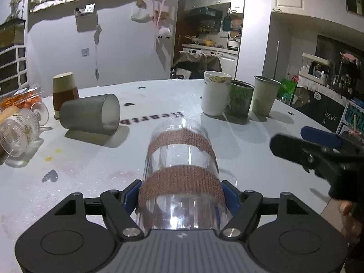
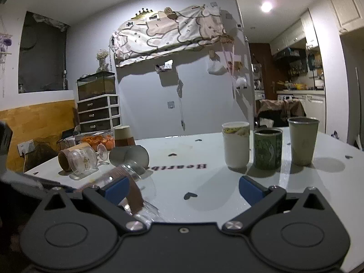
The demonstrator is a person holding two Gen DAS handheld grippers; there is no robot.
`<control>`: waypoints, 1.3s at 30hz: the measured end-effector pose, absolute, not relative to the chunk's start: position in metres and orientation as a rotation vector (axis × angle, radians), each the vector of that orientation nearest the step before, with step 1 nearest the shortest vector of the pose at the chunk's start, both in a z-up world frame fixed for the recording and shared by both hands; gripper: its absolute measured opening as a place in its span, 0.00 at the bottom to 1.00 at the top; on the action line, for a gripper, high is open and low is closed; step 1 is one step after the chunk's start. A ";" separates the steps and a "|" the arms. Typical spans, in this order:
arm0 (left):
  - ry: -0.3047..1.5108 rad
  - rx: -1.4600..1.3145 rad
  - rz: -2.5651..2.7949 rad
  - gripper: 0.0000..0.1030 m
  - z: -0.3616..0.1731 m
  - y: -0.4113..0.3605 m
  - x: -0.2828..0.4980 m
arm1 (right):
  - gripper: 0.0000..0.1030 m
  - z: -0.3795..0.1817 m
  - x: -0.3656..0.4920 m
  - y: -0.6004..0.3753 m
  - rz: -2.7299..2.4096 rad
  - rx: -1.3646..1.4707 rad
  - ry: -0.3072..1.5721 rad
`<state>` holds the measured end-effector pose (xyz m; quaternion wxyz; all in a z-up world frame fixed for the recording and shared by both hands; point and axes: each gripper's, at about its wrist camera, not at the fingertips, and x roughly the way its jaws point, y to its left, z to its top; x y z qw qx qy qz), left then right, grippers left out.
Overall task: Flip cup upright
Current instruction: 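Lift the glass mug with the left gripper and carry it toward the right tool, then grasp the glass mug rim with the right gripper while the left gripper releases it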
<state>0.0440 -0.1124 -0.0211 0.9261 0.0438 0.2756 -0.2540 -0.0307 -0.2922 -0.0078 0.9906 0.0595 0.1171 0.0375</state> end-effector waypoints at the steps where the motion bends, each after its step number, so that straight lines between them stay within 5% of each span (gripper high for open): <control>1: 0.551 0.099 -0.514 0.73 -0.022 -0.115 0.041 | 1.00 -0.008 -0.029 -0.293 0.076 0.126 0.241; 7: 0.548 0.061 -0.503 0.85 -0.021 -0.106 0.038 | 1.00 -0.007 -0.014 -0.297 0.122 0.187 0.288; 27: 0.448 0.020 -0.530 0.80 -0.004 -0.083 0.002 | 1.00 -0.036 0.130 -0.314 0.411 0.771 0.883; 39: 0.478 0.023 -0.553 0.74 -0.008 -0.084 0.004 | 0.78 -0.043 0.139 -0.317 0.435 0.856 0.951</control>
